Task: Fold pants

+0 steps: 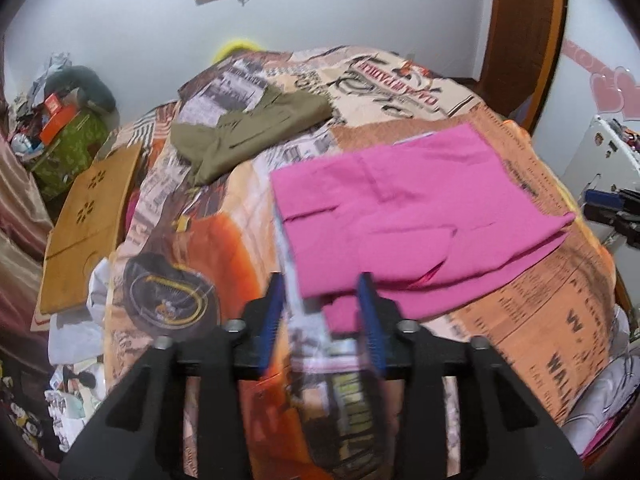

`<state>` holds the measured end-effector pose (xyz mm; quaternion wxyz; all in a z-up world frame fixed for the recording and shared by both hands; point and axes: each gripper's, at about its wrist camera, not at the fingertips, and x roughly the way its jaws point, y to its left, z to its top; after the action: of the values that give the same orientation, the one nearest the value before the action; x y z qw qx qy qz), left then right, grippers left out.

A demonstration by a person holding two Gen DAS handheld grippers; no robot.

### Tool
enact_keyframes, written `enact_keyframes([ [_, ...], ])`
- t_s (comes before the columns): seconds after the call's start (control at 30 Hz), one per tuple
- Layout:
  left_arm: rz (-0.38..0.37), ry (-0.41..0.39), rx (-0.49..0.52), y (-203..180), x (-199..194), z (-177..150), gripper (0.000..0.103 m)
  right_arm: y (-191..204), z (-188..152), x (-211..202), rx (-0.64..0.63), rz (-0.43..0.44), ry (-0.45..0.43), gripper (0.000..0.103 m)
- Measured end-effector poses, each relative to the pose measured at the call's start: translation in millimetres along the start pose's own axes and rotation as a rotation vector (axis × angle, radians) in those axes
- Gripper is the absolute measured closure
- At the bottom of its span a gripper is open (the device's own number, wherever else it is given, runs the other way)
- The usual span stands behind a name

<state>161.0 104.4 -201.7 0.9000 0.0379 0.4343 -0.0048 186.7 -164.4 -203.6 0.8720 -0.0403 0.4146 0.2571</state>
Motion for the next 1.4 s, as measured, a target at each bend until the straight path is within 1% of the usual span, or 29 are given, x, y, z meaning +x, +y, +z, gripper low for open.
enact_keyframes([
  [0.1,-0.02,-0.021,0.032,-14.2,-3.4,6.0,0.046,18.9,6.1,4.1,-0.055,0.035,0.0,0.064],
  [0.2,-0.033,-0.019,0.074,-30.2,-0.7,9.3,0.043,41.0,8.1,15.5,-0.127,0.072,0.022,0.064],
  [0.3,-0.042,0.002,0.123,-46.6,6.9,9.4,0.041,55.6,7.4,27.4,-0.186,0.092,0.047,0.064],
  [0.37,-0.056,0.02,0.137,-53.3,12.2,8.5,0.04,64.4,6.0,37.4,-0.221,0.103,0.07,0.064],
  [0.5,-0.068,0.058,0.174,-67.1,26.3,6.8,0.04,71.5,5.5,53.9,-0.255,0.099,0.109,0.064],
  [0.6,-0.086,0.079,0.184,-72.7,33.7,6.2,0.04,73.9,6.0,62.3,-0.265,0.108,0.133,0.064],
  [0.73,-0.095,0.093,0.199,-78.0,40.3,5.6,0.04,78.6,4.8,70.0,-0.301,0.115,0.156,0.064],
  [0.87,-0.097,0.102,0.214,-80.9,46.1,6.3,0.039,80.1,5.7,72.8,-0.323,0.108,0.14,0.064],
  [0.93,-0.102,0.105,0.221,-81.9,48.5,6.7,0.039,79.2,7.6,73.4,-0.325,0.119,0.128,0.064],
  [0.97,-0.116,0.11,0.223,-82.2,50.0,6.8,0.037,78.3,8.5,73.5,-0.322,0.128,0.126,0.064],
  [1.0,-0.133,0.121,0.22,-82.0,52.3,7.1,0.033,77.4,9.4,73.1,-0.318,0.137,0.121,0.068],
  [1.03,-0.155,0.138,0.215,-81.1,55.7,7.4,0.031,76.8,10.6,72.7,-0.315,0.149,0.117,0.072],
  [1.07,-0.165,0.149,0.206,-80.1,58.9,7.2,0.031,76.2,11.8,72.6,-0.31,0.162,0.116,0.079],
  [1.1,-0.169,0.155,0.2,-79.4,62.3,7.2,0.031,74.9,13.4,71.7,-0.3,0.172,0.113,0.084],
  [1.2,-0.161,0.157,0.19,-79.5,66.8,10.7,0.031,71.5,18.0,69.1,-0.274,0.181,0.089,0.089],
  [1.27,-0.157,0.156,0.164,-77.3,68.7,15.7,0.032,69.6,20.6,67.4,-0.259,0.187,0.077,0.092],
  [1.33,-0.148,0.15,0.144,-75.4,69.6,20.2,0.038,68.0,22.8,66.1,-0.252,0.189,0.069,0.092],
  [1.4,-0.142,0.143,0.133,-74.5,69.4,24.7,0.056,66.9,23.4,65.6,-0.247,0.19,0.068,0.092],
])
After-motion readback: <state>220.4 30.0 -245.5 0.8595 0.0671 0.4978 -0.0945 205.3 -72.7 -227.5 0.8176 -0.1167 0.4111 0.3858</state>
